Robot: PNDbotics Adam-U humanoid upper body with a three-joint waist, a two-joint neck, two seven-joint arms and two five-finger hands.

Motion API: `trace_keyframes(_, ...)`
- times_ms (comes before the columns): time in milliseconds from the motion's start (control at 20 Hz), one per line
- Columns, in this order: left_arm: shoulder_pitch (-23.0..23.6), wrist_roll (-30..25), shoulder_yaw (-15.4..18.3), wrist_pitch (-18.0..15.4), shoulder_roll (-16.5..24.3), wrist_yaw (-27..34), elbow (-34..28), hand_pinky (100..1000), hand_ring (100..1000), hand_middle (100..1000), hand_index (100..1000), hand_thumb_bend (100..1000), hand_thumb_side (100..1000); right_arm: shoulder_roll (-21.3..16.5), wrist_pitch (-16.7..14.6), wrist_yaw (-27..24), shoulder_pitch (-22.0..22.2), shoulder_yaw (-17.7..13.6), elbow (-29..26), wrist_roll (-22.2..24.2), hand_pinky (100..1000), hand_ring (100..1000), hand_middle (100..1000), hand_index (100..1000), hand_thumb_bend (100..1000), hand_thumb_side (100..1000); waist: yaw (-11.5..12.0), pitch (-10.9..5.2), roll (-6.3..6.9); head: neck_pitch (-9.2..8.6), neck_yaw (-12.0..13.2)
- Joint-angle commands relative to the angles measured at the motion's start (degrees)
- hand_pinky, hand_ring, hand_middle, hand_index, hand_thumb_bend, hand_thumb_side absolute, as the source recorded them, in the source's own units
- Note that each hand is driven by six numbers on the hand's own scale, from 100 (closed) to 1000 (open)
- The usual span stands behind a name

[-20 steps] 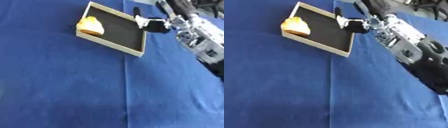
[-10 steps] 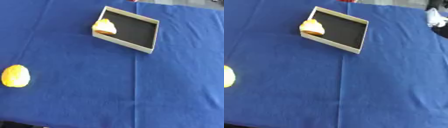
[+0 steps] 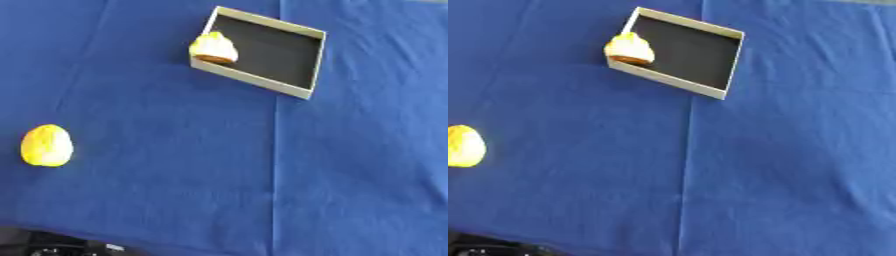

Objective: Pick up objects on the table and place them in the box.

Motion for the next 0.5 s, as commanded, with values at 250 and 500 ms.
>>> trace_keyframes(250, 0.9, -11.0, 0.1, 3.3, 11.5, -2.7, -0.9, 787, 829, 792, 915, 100, 166, 11.0, -8.5, 10.4, 0.1, 4.8, -0.5, -8.8, 813, 887, 872, 928, 100, 553, -0.9, -1.09, 0.52, 0.01, -0.9)
trace_keyframes(500, 1.1, -22.0, 0.0, 4.9, 14.3, -5.4, 0.0, 795, 859, 810, 936, 114, 223, 13.8, -6.7, 12.3, -0.2, 6.3, -0.5, -8.8, 811, 884, 870, 930, 100, 568, -1.8, -1.08, 0.78, 0.09, -4.2)
